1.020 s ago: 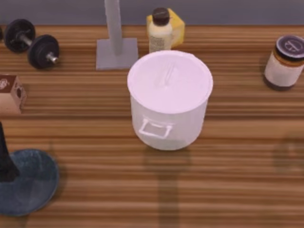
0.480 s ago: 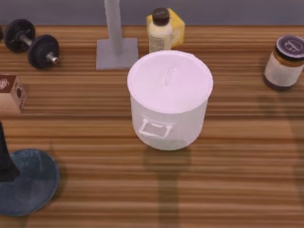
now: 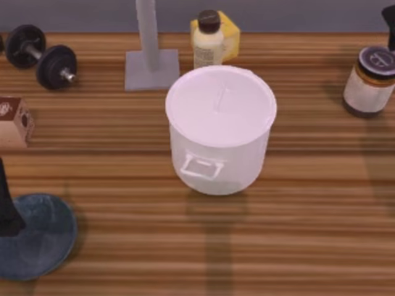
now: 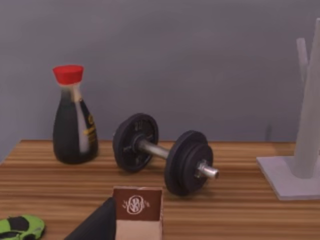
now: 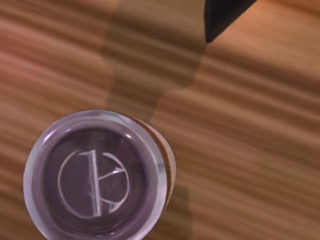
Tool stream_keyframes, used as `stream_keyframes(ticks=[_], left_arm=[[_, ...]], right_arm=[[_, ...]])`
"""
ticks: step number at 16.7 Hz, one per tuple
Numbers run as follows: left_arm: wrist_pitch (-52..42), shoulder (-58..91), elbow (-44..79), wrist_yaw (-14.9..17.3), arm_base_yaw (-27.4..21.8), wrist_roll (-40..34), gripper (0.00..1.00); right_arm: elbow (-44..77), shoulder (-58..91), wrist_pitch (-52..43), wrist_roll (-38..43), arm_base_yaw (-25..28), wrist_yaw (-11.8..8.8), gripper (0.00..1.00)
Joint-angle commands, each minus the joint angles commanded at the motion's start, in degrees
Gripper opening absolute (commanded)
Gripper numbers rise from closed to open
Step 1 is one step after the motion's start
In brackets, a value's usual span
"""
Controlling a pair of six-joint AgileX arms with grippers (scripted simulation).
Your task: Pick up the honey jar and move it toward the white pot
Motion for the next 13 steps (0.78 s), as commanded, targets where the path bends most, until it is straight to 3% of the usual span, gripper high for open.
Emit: stream_keyframes(ticks=[7, 13], left_arm=[[0.0, 0.0, 0.0, 0.0, 0.0, 0.0, 1.0], [0.0, 0.0, 0.0, 0.0, 0.0, 0.0, 1.0]], right_arm=[[26.63, 24.52, -9.45, -4.67, 0.57, -1.46, 1.0], [31.05, 28.54, -10.87, -5.46, 0.68, -1.73, 1.0]])
